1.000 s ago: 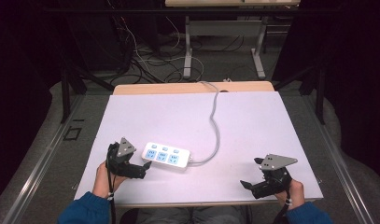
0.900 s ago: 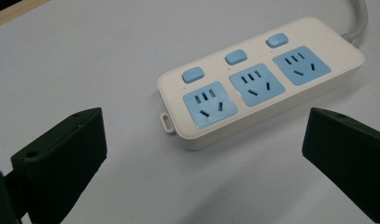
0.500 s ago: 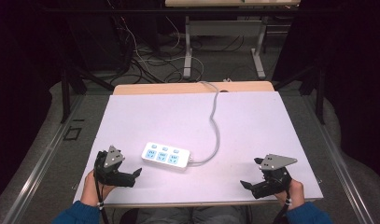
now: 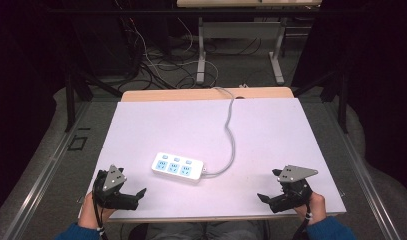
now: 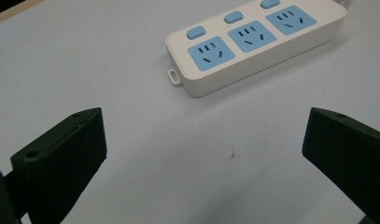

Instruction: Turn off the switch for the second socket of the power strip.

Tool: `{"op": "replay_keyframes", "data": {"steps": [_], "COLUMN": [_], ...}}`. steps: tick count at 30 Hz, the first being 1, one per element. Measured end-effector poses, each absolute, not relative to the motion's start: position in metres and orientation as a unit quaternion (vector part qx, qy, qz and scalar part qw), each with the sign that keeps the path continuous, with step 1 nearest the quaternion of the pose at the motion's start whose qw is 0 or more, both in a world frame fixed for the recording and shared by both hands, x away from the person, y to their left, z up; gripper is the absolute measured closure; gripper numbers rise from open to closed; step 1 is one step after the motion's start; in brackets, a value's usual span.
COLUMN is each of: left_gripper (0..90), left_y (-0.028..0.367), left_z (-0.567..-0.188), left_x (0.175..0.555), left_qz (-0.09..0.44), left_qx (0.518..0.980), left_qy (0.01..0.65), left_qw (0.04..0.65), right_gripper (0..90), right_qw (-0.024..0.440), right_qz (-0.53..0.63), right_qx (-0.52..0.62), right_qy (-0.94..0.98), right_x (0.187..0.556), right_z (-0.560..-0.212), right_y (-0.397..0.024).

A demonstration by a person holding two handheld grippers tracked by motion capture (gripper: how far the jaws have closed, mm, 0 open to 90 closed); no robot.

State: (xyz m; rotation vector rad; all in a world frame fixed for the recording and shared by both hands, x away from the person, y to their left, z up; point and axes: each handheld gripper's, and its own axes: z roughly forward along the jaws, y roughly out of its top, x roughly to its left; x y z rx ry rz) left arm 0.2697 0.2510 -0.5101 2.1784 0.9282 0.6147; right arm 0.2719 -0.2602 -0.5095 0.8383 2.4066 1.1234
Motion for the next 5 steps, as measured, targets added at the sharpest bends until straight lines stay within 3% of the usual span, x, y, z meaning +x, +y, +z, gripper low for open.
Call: {"op": "replay_keyframes", "data": {"steps": [5], "left_gripper": [0.1], "left_y": [0.2531], "left_z": [-0.5105], "left_x": [0.2680], "left_qz": [0.231], "left_qx": [0.838], "left_qy": [0.364], "left_qw": [0.333], "right_gripper": [5.8], "right_qw": [0.177], "right_qz": [0.396], "right_qx": [0.297], "right_qy": [0.851], "right_x": [0.2721], "right_z": [-0.5096], "right_y": [-0.2601]}}
